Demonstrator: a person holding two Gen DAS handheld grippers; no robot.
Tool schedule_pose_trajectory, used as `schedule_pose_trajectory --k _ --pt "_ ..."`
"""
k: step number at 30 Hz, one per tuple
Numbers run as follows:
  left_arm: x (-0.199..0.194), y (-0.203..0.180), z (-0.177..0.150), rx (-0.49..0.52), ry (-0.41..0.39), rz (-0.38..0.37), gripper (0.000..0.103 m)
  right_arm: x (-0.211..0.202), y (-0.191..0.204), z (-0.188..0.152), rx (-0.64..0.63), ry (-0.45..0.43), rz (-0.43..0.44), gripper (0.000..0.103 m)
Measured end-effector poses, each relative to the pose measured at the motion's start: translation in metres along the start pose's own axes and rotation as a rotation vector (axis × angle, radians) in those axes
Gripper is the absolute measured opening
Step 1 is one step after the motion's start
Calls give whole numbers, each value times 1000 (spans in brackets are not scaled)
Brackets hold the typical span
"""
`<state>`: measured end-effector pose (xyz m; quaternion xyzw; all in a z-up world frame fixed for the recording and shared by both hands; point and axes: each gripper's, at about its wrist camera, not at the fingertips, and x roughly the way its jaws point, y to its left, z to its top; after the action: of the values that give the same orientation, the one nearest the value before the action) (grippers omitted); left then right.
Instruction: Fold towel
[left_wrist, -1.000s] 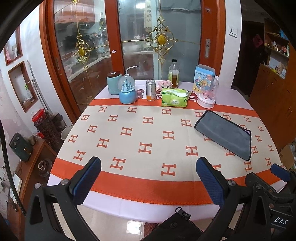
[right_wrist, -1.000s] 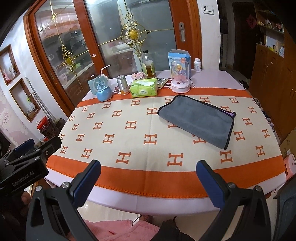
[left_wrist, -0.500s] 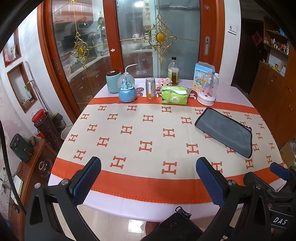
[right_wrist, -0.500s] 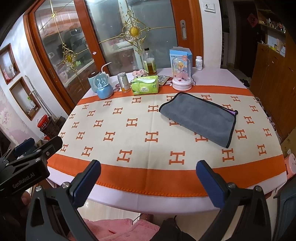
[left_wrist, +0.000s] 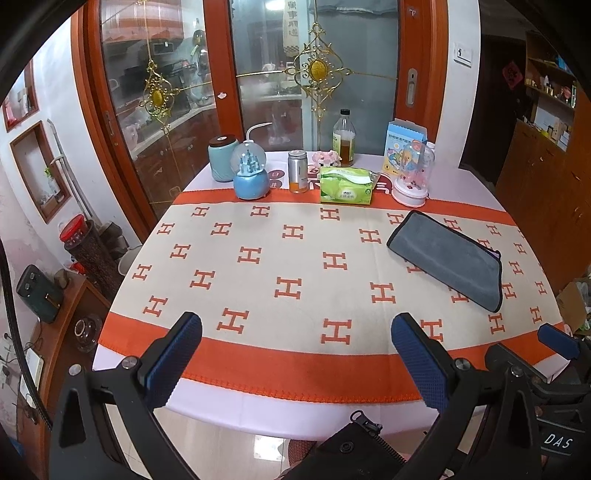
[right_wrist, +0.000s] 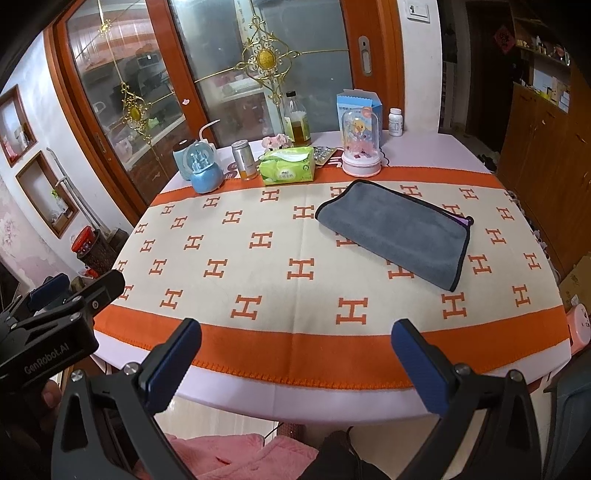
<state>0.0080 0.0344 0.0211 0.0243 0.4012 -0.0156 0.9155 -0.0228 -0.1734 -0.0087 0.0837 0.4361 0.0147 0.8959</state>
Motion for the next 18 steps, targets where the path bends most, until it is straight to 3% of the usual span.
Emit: schedule_pose_trajectory --k 18 --pt "2 1 -1 0 7 3 102 2 1 -1 -1 5 2 103"
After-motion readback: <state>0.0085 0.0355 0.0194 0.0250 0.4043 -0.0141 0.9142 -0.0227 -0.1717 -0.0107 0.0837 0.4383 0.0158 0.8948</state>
